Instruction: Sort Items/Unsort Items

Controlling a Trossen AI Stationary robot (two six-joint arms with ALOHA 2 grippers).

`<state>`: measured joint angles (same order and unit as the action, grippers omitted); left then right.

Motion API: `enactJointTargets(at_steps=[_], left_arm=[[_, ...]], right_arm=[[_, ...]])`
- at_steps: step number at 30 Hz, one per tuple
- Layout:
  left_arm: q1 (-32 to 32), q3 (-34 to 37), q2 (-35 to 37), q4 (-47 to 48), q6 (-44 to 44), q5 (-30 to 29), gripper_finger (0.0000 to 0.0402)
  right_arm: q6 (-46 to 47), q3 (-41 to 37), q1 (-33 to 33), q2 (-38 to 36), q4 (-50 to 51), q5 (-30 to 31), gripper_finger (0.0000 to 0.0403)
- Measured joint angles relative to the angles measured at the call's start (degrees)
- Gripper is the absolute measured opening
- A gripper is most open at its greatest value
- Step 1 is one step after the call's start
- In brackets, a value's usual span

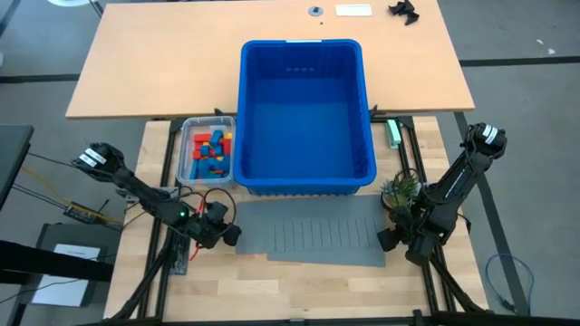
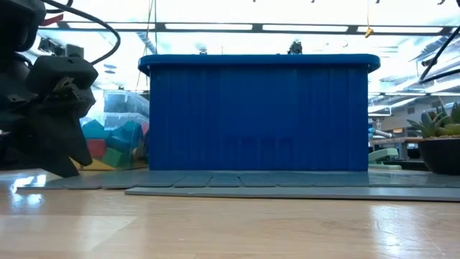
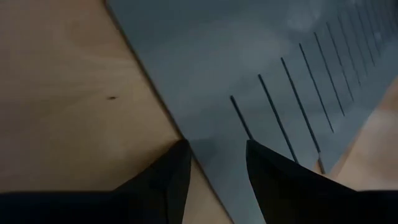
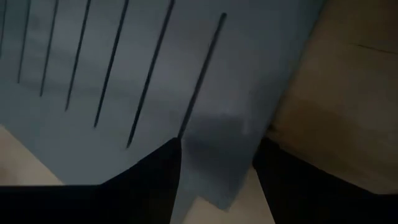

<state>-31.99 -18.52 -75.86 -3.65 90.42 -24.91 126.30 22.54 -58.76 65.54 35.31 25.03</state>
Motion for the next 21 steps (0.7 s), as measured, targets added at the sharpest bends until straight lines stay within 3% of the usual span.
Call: enactJointTargets(at_steps=[10, 21], left_arm=[[-0.04, 0.13, -1.72, -3.44, -3.23, 0.07, 0.0167], [-0.20, 0.13, -1.63, -3.57, -4.70, 0.26, 0.0167]], right_arm=[[0.01, -1.10, -1.99, -0.13, -1.21, 2.19, 0.0207], [-1.47, 0.92, -9.45, -0.46, -4.62, 6.48, 0.0202]])
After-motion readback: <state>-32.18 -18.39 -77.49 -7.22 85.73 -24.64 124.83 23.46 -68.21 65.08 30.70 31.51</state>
